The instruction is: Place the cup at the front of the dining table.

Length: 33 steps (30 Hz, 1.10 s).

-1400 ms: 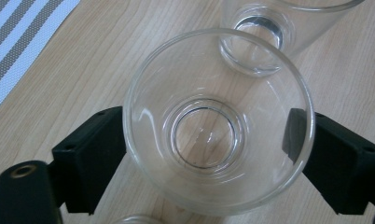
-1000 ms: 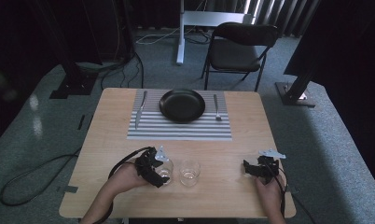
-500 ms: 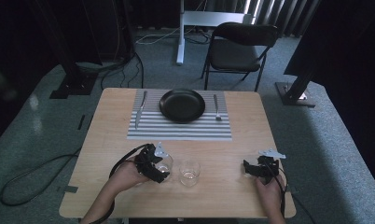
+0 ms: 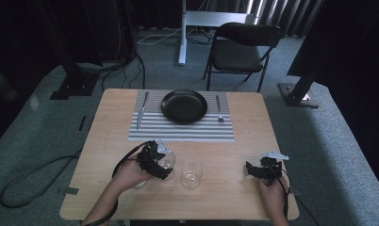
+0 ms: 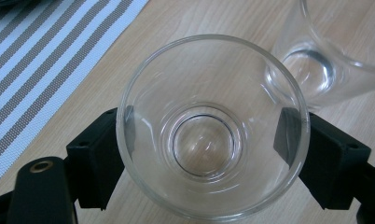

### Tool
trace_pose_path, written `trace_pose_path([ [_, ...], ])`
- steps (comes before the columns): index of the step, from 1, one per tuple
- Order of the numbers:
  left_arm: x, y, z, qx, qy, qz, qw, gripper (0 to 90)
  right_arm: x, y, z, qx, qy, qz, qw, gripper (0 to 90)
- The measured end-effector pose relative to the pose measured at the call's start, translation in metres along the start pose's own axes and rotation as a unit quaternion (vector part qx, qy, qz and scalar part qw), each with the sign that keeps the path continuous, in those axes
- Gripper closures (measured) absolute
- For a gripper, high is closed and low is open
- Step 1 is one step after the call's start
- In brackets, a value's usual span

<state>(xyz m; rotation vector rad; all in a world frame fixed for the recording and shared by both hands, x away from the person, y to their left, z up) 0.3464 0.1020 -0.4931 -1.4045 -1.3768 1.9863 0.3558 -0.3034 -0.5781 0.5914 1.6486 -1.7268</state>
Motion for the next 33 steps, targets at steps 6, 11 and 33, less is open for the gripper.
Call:
trace_pose_path([
  [6, -0.002, -0.002, -0.005, -0.01, -0.011, 0.001, 0.9999, 18.7, 0.0, 0.0, 0.0, 0.0, 0.0, 0.0, 1.0, 12.3],
  [11, -0.004, -0.004, -0.007, -0.015, -0.007, 0.005, 0.9999, 18.6, 0.0, 0.0, 0.0, 0.0, 0.0, 0.0, 1.0, 12.4],
  [33, -0.023, -0.014, -0.05, -0.053, -0.074, 0.034, 0.9952, 18.7, 0.0, 0.0, 0.0, 0.0, 0.001, 0.0, 1.0, 12.3],
])
Point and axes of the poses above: each handheld gripper's, and its own axes: y roughly forward along the jaws, x roughly out of its underside, z roughly to its right, the point moved 4 cm from there along y, roughly forward along the jaws, and after that the axes turned 9 degrees about x, right-handed, at the moved point
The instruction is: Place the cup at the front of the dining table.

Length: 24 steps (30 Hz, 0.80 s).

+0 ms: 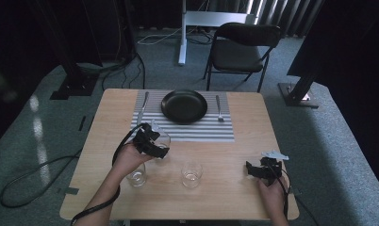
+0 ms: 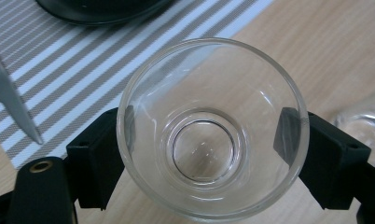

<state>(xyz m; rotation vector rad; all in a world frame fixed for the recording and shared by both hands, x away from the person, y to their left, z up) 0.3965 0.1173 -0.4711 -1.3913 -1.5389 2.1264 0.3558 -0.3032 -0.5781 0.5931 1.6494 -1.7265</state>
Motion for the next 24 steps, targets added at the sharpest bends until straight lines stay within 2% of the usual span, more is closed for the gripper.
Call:
trace_pose_path([
  [12, -0.012, 0.001, -0.026, -0.026, -0.031, 0.002, 0.9992, 18.7, 0.0, 0.0, 0.0, 0.0, -0.001, 0.0, 1.0, 12.3],
  [19, -0.015, 0.006, -0.042, -0.034, -0.062, 0.013, 0.9974, 18.7, 0.0, 0.0, 0.0, 0.0, -0.001, 0.0, 1.0, 12.3],
  [24, -0.018, 0.011, -0.051, -0.039, -0.075, 0.007, 0.9964, 18.7, 0.0, 0.0, 0.0, 0.0, -0.001, 0.0, 1.0, 12.3],
])
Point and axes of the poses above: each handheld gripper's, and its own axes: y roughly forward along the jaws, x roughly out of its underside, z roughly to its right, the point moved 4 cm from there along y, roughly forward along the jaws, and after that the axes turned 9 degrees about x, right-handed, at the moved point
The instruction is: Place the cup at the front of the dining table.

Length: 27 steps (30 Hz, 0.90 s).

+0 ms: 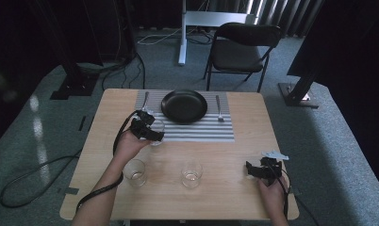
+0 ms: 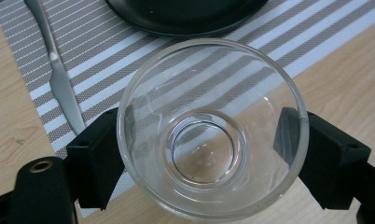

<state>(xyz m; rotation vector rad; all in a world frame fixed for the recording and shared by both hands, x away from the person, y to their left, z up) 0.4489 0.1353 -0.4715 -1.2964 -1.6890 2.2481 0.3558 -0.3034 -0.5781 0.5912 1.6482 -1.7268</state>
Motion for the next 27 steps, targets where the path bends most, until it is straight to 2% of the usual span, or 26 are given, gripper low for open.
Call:
trace_pose_path([
  [4, -0.003, 0.005, -0.005, -0.005, -0.009, 0.005, 0.9999, 18.7, 0.0, 0.0, 0.0, 0.0, 0.0, 0.0, 1.0, 12.3],
  [7, -0.007, 0.009, -0.009, -0.008, -0.011, -0.002, 0.9999, 18.7, 0.0, 0.0, 0.0, 0.0, 0.0, 0.0, 1.0, 12.4],
  [11, -0.011, 0.012, -0.016, -0.007, -0.026, 0.005, 0.9996, 18.7, 0.0, 0.0, 0.0, 0.0, 0.0, 0.0, 1.0, 12.3],
  [15, -0.014, 0.014, -0.022, -0.016, -0.037, 0.011, 0.9991, 18.7, 0.0, 0.0, 0.0, 0.0, 0.0, 0.0, 1.0, 12.3],
  [20, -0.017, 0.018, -0.028, -0.031, -0.034, -0.002, 0.9989, 18.7, 0.0, 0.0, 0.0, 0.0, 0.0, 0.0, 1.0, 12.3],
  [27, -0.025, 0.027, -0.038, -0.04, -0.051, -0.007, 0.9979, 18.7, 0.0, 0.0, 0.0, 0.0, 0.0, 0.0, 1.0, 12.4],
])
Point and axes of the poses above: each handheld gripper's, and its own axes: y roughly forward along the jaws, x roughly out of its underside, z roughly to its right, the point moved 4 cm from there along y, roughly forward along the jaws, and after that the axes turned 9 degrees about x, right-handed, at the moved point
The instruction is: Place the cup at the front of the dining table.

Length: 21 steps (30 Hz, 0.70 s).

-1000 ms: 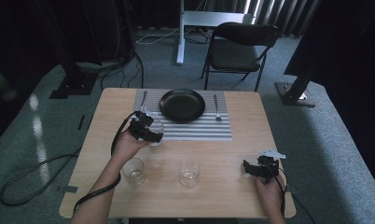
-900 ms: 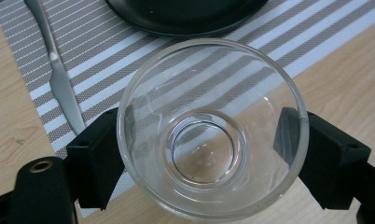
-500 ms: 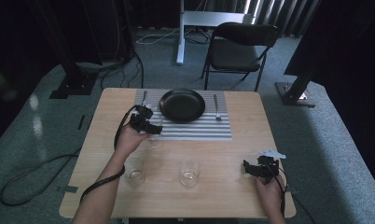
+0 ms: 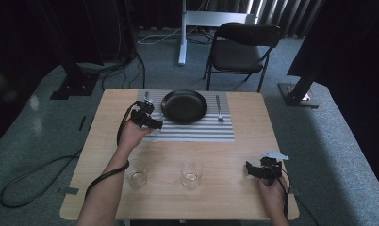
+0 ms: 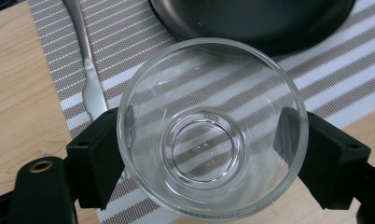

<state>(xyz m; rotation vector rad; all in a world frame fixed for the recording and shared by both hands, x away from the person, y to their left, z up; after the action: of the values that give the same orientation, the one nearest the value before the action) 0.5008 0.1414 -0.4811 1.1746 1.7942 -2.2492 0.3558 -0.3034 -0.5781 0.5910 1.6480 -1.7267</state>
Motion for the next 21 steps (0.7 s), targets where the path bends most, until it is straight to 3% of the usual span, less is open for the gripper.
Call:
trace_pose_path([
  [11, -0.012, 0.013, -0.008, -0.018, -0.004, -0.02, 0.9996, 18.7, 0.0, 0.0, 0.0, 0.0, 0.0, 0.0, 1.0, 12.3],
  [15, -0.015, 0.019, -0.012, -0.014, -0.019, -0.021, 0.9995, 18.7, 0.0, 0.0, 0.0, 0.0, 0.0, 0.0, 1.0, 12.3],
  [19, -0.018, 0.025, -0.015, -0.024, -0.024, -0.025, 0.9991, 18.7, 0.0, 0.0, 0.0, 0.0, 0.0, 0.0, 1.0, 12.4],
  [21, -0.02, 0.026, -0.018, -0.016, -0.034, -0.021, 0.9991, 18.7, 0.0, 0.0, 0.0, 0.0, 0.0, 0.0, 1.0, 12.4],
])
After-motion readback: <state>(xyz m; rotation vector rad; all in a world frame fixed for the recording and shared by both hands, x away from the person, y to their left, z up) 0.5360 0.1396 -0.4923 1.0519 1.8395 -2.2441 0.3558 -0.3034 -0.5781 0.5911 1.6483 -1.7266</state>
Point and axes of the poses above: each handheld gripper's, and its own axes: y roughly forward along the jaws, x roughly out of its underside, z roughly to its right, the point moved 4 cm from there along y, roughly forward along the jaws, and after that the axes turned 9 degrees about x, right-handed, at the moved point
